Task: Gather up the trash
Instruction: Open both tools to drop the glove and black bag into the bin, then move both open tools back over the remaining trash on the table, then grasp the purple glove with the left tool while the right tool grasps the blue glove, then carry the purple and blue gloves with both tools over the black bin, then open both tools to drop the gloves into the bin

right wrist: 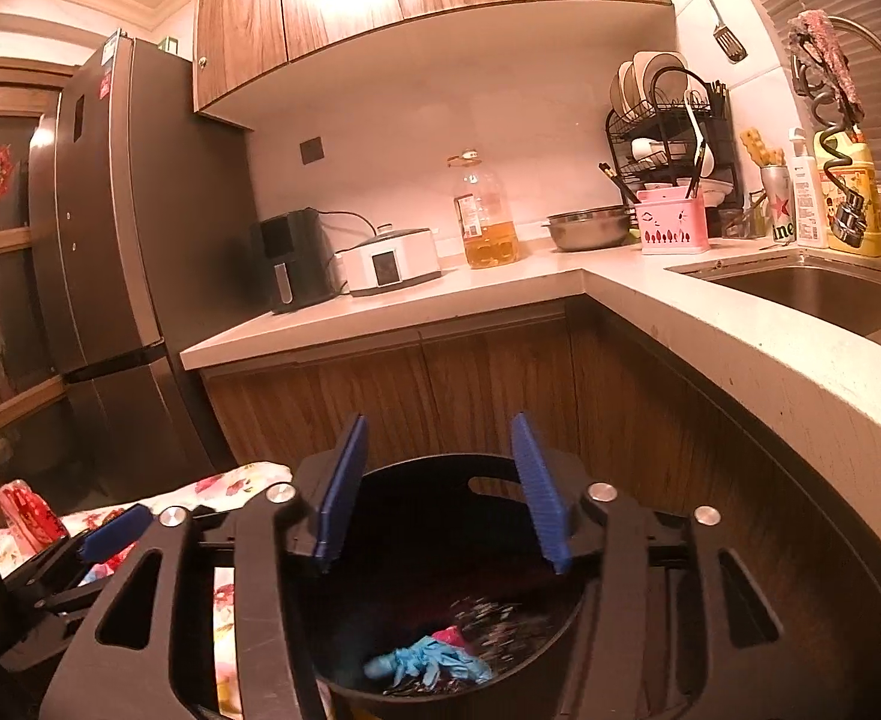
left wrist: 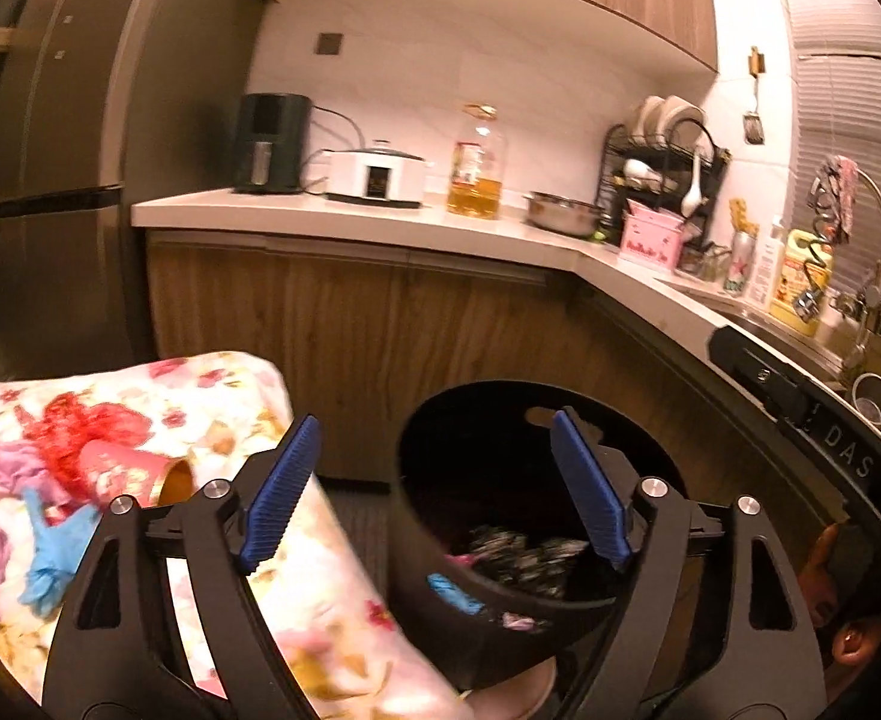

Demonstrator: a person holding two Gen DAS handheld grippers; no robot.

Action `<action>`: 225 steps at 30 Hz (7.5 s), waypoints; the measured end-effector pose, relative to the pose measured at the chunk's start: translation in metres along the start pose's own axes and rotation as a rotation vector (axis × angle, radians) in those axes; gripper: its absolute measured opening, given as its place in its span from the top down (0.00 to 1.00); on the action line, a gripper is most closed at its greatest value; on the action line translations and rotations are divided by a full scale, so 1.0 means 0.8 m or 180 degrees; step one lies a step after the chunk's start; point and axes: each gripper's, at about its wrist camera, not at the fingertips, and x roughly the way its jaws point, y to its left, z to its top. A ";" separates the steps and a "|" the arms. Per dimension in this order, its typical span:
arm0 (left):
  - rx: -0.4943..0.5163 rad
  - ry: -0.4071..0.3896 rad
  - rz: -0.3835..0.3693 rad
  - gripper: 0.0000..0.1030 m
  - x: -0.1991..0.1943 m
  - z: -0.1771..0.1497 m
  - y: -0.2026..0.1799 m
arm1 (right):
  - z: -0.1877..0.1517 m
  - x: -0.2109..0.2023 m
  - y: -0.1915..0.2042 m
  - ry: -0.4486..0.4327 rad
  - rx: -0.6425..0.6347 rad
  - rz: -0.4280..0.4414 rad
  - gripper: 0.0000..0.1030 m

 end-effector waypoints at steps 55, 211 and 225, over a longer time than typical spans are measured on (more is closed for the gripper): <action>-0.0920 0.0533 0.1537 0.58 -0.112 -0.109 0.333 | -0.150 0.019 0.312 0.0558 -0.0706 0.1021 0.25; 0.0293 0.0097 -0.0151 0.94 0.040 0.015 -0.049 | -0.003 0.006 0.004 0.0072 -0.0172 0.0079 0.93; 0.0265 0.0159 -0.0180 0.94 0.053 0.008 -0.049 | -0.001 0.014 -0.005 0.0095 -0.0093 0.0123 0.86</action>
